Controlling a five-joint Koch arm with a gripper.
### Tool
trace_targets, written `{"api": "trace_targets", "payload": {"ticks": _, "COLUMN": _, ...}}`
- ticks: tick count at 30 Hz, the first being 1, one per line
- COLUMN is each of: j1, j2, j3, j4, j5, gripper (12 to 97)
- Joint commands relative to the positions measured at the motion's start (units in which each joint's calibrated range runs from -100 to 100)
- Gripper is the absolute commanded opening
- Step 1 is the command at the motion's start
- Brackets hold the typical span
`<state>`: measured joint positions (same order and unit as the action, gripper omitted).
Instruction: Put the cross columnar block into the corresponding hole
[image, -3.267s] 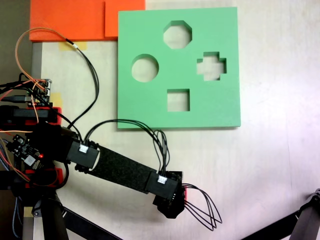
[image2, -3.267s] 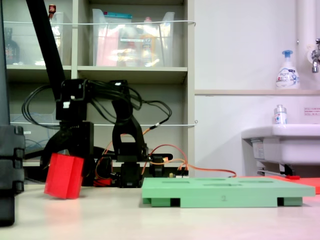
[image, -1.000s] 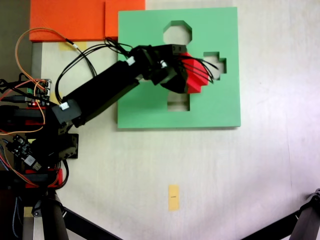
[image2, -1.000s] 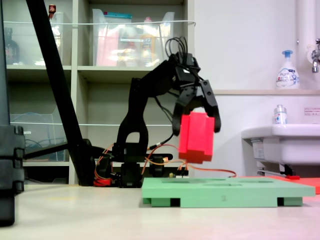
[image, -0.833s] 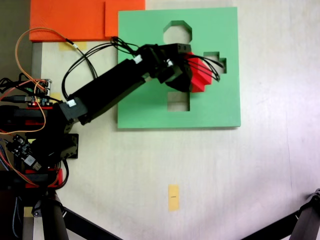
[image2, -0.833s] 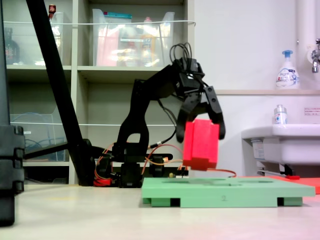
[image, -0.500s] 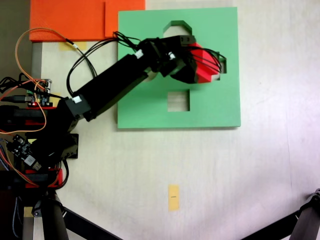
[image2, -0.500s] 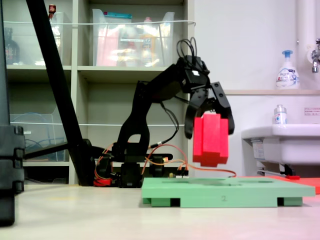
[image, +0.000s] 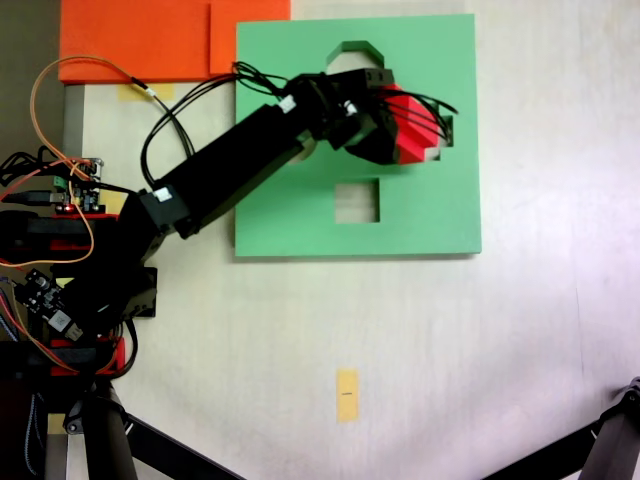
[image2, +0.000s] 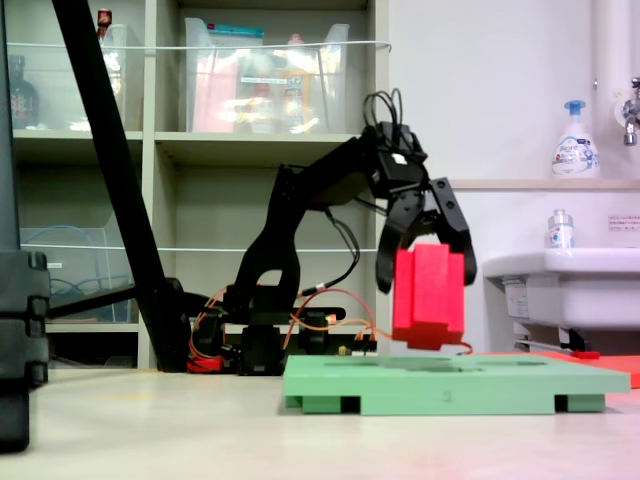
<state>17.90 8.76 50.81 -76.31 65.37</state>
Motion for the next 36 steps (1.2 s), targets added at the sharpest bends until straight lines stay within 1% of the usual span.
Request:
{"api": "trace_targets", "payload": {"ticks": 1, "j1": 0.34, "j2": -1.35, "j3": 5.52, "j4": 5.10, "j5": -0.78, "gripper": 38.0}}
{"api": "trace_targets", "payload": {"ticks": 11, "j1": 0.29, "j2": 2.84, "j3": 5.52, "j4": 7.41, "j5": -1.81, "gripper": 40.1}}
{"api": "trace_targets", "payload": {"ticks": 20, "j1": 0.34, "j2": 7.31, "j3": 8.91, "j4": 8.57, "j5": -1.95, "gripper": 40.3}}
{"api": "trace_targets", "payload": {"ticks": 36, "j1": 1.07, "j2": 8.98, "j3": 9.71, "j4": 6.83, "j5": -1.12, "gripper": 42.4}}
